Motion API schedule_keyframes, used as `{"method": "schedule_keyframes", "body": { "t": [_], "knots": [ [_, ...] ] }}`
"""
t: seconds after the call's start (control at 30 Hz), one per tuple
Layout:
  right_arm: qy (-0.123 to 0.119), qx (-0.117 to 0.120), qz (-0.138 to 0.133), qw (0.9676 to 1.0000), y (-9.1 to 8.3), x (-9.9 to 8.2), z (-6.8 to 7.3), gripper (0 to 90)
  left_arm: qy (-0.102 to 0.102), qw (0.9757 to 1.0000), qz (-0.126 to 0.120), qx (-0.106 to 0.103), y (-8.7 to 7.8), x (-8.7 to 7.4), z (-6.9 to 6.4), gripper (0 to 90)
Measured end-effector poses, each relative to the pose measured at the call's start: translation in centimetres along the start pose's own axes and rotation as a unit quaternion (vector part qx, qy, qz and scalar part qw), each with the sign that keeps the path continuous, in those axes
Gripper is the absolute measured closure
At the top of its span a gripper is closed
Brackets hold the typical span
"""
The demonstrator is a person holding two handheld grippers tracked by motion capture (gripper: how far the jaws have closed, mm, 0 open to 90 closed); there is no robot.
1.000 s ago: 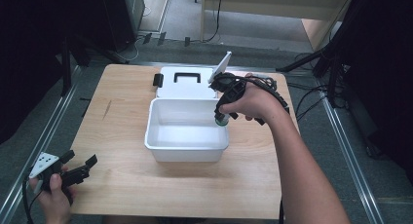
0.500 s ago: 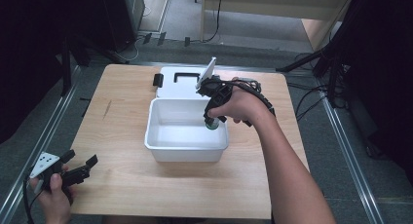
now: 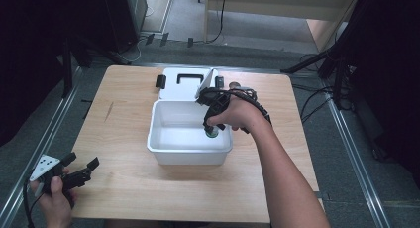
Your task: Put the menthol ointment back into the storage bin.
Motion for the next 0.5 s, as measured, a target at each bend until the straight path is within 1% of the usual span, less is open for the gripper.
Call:
{"method": "schedule_keyframes", "body": {
  "t": [0.37, 0.5],
  "knots": [
    [-0.004, 0.004, 0.01, 0.9999, 2.5, 0.1, 0.0, 50.9, 0.0, 1.0, -0.001, 0.0, 0.0, 0.0, 0.0, 8.2],
    [-0.001, 0.01, 0.015, 0.9998, 3.5, 0.1, 0.1, 50.9, -0.002, 1.0, -0.002, 0.0, 0.0, 0.0, 0.0, 8.2]
  ]
}}
Point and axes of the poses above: each handheld gripper's, and its own axes: y roughly forward along the jaws, x roughly out of its top, z roughly to its left, the point moved 5 cm from there along y, roughly forward along the jaws, and after that the axes turned 4 degrees about x, right-handed, at the moved point
